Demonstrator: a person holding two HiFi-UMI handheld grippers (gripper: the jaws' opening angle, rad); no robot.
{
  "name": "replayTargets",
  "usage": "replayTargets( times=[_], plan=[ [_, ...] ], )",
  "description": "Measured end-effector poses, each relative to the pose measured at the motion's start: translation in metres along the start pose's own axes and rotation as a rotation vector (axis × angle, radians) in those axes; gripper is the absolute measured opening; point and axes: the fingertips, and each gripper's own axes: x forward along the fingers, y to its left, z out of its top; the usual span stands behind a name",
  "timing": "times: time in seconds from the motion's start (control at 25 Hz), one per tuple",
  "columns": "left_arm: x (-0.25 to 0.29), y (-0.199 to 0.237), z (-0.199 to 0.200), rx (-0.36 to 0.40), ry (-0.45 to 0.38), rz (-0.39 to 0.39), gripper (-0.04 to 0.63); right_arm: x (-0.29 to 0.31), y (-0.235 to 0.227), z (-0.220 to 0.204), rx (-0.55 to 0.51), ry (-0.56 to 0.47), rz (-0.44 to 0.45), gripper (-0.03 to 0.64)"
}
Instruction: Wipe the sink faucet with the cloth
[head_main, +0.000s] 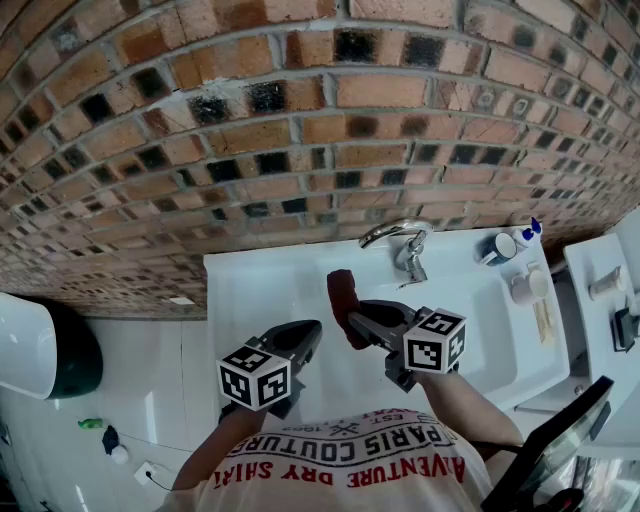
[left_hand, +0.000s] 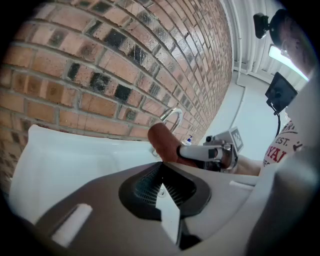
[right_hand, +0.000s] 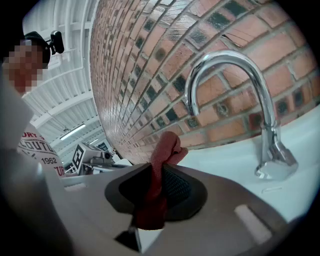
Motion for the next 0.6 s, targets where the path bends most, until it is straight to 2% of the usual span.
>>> replayTargets(
  times=[0.32,0.44,0.6],
  plan=[
    [0.002,0.005,-0.002,-0.013,0.003,0.004,0.005,0.005,-0.012,0.079,-0.128,-0.097,-0.034,0.067],
    [0.003,0.008,-0.003,-0.018,0.005,0.007,0.005,0.004,-0.022,0.096,-0.126,-0.133,-0.061,0.067],
    [0.005,0.012,-0.005,-0.023,0.010,0.010,0.005,0.003,-0.038,0.098,-0.074,-0.152,-0.082,0.067]
  ],
)
